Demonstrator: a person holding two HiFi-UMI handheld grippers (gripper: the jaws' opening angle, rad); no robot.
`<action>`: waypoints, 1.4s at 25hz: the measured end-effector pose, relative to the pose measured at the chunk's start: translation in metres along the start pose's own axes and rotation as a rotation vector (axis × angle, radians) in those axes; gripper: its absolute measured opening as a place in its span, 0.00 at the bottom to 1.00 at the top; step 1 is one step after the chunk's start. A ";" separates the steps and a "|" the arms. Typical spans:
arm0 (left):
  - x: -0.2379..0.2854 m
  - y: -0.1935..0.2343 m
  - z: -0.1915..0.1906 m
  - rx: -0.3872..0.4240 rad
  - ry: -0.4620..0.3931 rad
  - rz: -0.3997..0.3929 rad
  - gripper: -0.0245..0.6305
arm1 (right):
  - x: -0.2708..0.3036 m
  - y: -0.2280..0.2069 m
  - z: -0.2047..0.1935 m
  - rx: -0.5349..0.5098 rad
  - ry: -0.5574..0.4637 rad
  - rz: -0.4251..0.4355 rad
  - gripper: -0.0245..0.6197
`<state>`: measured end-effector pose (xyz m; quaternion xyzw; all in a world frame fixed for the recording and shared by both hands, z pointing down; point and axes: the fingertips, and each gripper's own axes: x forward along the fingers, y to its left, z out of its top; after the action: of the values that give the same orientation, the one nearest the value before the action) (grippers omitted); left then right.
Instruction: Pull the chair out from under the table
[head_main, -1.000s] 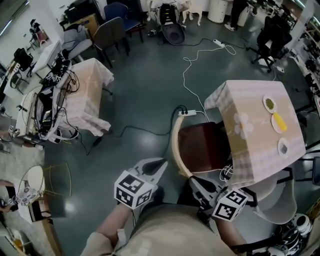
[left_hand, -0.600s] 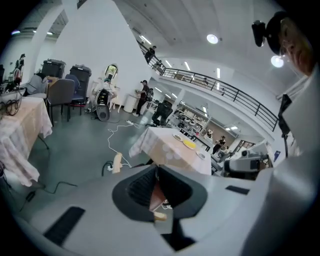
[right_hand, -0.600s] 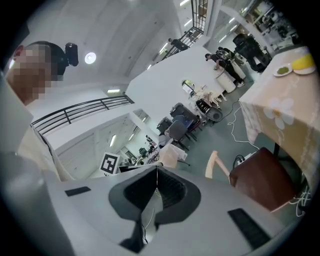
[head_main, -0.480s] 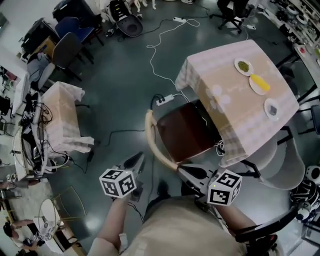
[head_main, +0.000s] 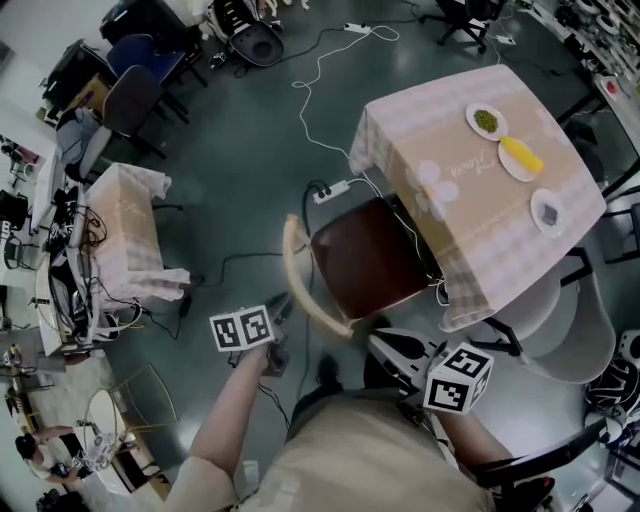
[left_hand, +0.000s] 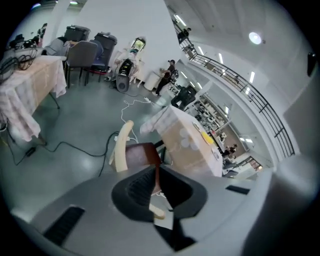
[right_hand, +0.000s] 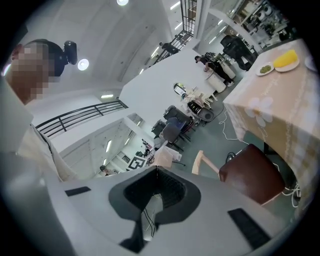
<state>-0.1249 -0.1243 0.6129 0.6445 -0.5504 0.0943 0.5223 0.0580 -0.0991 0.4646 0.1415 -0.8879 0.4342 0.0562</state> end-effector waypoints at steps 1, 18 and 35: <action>0.006 0.008 -0.002 -0.023 0.005 0.023 0.05 | -0.001 -0.002 0.000 0.000 0.006 0.002 0.05; 0.106 0.107 -0.036 -0.183 0.228 0.198 0.60 | -0.009 -0.045 0.009 0.033 0.022 -0.087 0.05; 0.163 0.111 -0.050 -0.200 0.296 0.133 0.60 | 0.000 -0.050 -0.011 0.093 0.046 -0.147 0.05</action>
<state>-0.1305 -0.1685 0.8117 0.5306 -0.5154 0.1671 0.6518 0.0730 -0.1193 0.5094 0.1988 -0.8524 0.4728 0.1019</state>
